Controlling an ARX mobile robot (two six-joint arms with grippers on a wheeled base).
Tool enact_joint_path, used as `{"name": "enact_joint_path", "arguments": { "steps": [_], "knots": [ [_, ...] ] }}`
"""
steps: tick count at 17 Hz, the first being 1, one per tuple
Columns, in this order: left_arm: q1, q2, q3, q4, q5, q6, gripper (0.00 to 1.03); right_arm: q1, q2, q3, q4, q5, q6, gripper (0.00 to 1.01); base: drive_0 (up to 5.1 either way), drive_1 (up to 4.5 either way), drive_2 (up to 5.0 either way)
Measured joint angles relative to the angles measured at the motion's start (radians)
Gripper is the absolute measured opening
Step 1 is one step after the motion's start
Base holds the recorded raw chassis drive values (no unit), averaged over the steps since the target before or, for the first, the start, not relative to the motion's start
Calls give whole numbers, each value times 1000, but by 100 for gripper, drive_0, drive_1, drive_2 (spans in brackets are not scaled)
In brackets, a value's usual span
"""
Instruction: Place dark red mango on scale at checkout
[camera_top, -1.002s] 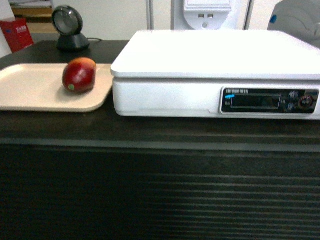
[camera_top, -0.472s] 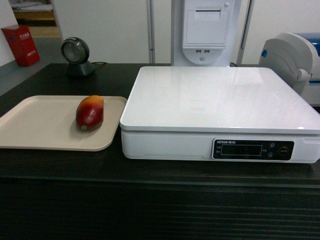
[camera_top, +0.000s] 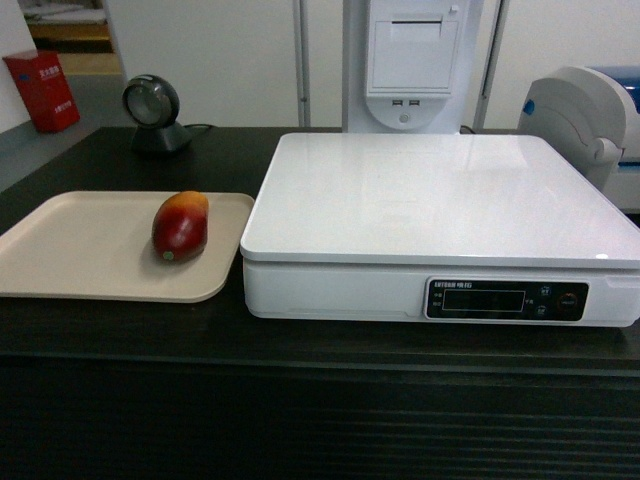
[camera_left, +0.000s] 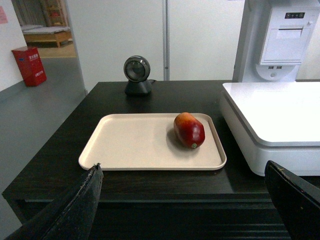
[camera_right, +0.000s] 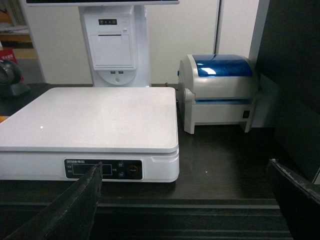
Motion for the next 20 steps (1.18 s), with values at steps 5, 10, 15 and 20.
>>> {"name": "enact_joint_path", "arguments": {
  "steps": [5,10,15,20],
  "knots": [
    [0,0,0,0,0,0,98,0,0,0,0,0,0,98,0,0,0],
    [-223,217,83,-40,-410,-68,98,0,0,0,1,-2,0,98,0,0,0],
    [-115,682,201,405,-363,-27,98,0,0,0,0,0,0,98,0,0,0],
    [-30,1021,338,631,-168,1,98,0,0,0,0,0,0,98,0,0,0]
  ]
}}
